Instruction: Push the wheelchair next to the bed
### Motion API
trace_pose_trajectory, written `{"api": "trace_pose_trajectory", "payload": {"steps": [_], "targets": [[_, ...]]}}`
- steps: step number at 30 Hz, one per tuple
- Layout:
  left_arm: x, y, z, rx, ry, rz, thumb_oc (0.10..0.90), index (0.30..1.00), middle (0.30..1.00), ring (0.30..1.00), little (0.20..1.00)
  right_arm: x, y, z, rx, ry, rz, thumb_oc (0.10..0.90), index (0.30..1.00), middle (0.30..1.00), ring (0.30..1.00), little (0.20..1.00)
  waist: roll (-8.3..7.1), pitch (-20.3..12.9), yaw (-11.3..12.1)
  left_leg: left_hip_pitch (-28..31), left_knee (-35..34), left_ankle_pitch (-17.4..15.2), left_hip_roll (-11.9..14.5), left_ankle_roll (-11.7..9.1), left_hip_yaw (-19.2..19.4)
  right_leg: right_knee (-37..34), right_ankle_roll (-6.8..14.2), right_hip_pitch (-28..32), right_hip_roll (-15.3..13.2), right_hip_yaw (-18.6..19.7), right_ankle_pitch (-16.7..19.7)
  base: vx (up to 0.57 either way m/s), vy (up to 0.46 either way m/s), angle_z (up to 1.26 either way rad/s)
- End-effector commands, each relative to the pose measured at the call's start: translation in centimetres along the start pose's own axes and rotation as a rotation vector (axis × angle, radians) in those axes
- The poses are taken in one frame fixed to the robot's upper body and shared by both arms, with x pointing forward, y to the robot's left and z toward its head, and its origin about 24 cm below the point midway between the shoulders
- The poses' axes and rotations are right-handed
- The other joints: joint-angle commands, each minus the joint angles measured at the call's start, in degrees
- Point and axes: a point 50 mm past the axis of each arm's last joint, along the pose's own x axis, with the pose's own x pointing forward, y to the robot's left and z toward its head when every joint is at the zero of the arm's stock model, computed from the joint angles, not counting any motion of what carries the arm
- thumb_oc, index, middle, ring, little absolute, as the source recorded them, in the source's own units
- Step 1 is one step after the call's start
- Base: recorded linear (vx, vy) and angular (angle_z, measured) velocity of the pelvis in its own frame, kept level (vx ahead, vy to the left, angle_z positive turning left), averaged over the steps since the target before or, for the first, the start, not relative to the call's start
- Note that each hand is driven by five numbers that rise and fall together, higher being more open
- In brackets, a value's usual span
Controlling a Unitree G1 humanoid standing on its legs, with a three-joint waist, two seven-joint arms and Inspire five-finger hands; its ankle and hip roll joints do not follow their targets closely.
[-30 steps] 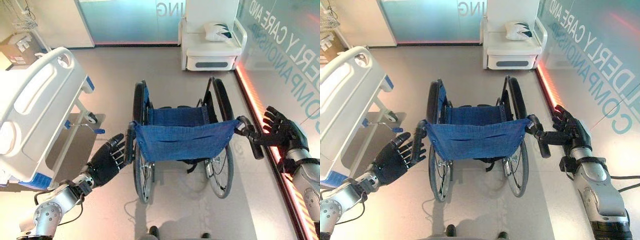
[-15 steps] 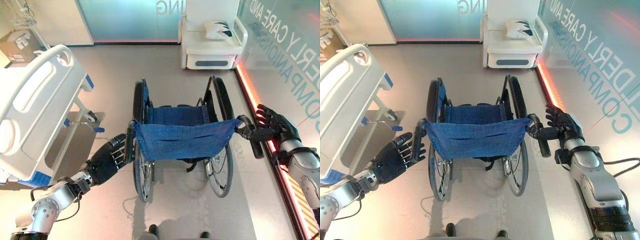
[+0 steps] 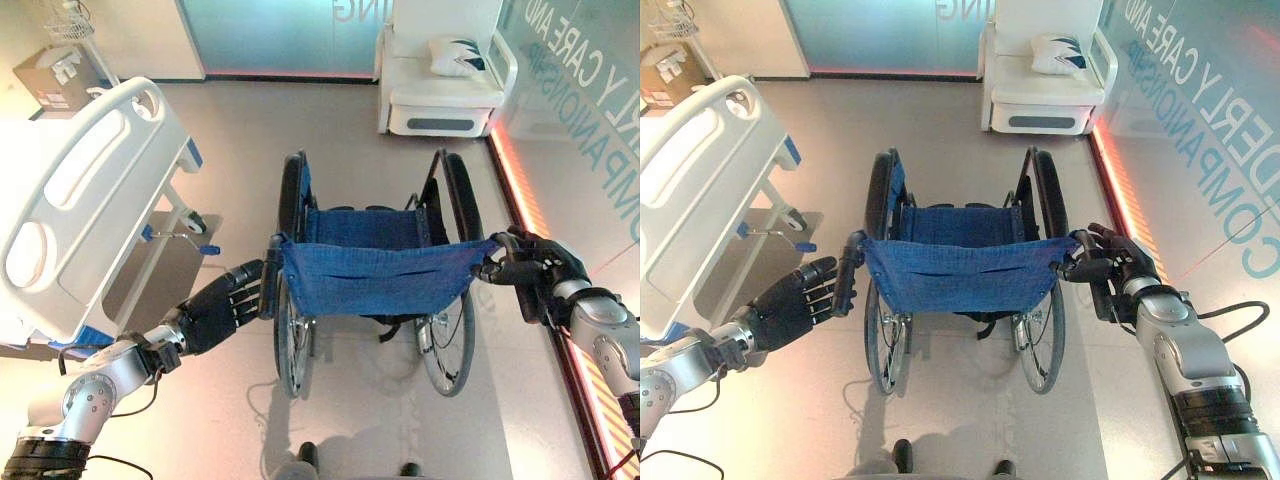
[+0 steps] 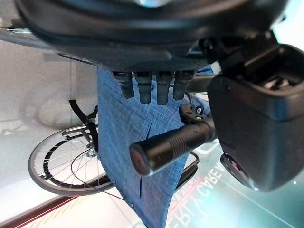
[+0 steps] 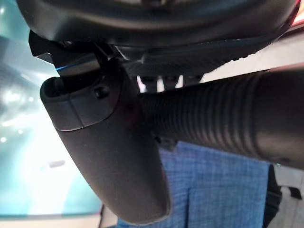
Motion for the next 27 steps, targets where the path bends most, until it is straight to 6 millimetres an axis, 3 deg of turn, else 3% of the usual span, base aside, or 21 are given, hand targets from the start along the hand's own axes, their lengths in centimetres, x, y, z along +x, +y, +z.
{"api": "trace_pose_trajectory", "payload": {"steps": [1, 7, 18, 27], "targets": [[0.1, -1.3, 5.1, 0.157, -0.117, -0.112, 0.8, 0.9, 0.9, 0.9, 0.9, -0.3, -3.2, 6.1, -0.107, -0.159, -0.127, 0.8, 0.9, 0.9, 0.9, 0.9, 0.94, -3.2, 0.6, -0.6, 3.7, -2.5, 1.4, -2.4, 0.9, 5.2, -1.1, -3.1, -0.6, -0.9, -0.5, 0.0, 0.0, 0.0], [-0.3, -2.1, 5.7, 0.28, -0.057, -0.196, 0.8, 0.9, 0.9, 0.9, 0.9, -0.3, -3.5, 5.8, -0.101, -0.15, -0.133, 0.8, 0.9, 0.9, 0.9, 0.9, 1.56, -2.5, 0.4, -1.1, 4.0, -2.4, 1.5, -2.3, 1.0, 5.4, -1.2, -3.6, -0.4, -0.4, -0.5, 0.0, 0.0, 0.0], [-1.2, -2.4, 7.0, 0.3, -0.064, -0.203, 0.8, 0.9, 0.9, 0.9, 0.9, -0.5, -4.1, 5.9, -0.119, -0.145, -0.13, 0.8, 0.9, 0.9, 0.9, 0.9, 2.07, -3.0, 0.2, -0.4, 4.0, -2.4, 1.5, -2.5, 1.3, 5.2, -1.2, -2.8, -0.4, -0.5, -0.7, 0.0, 0.0, 0.0], [-2.1, -3.0, 8.3, 0.252, -0.169, -0.23, 0.8, 0.9, 0.9, 0.9, 0.9, -0.6, -4.4, 5.7, -0.119, -0.136, -0.128, 0.8, 0.9, 0.9, 0.9, 0.9, 2.28, -3.3, 0.5, -0.2, 3.6, -2.4, 1.3, -2.5, 1.0, 5.0, -1.4, -2.2, -0.3, -0.9, -1.0, 0.0, 0.0, 0.0]]}}
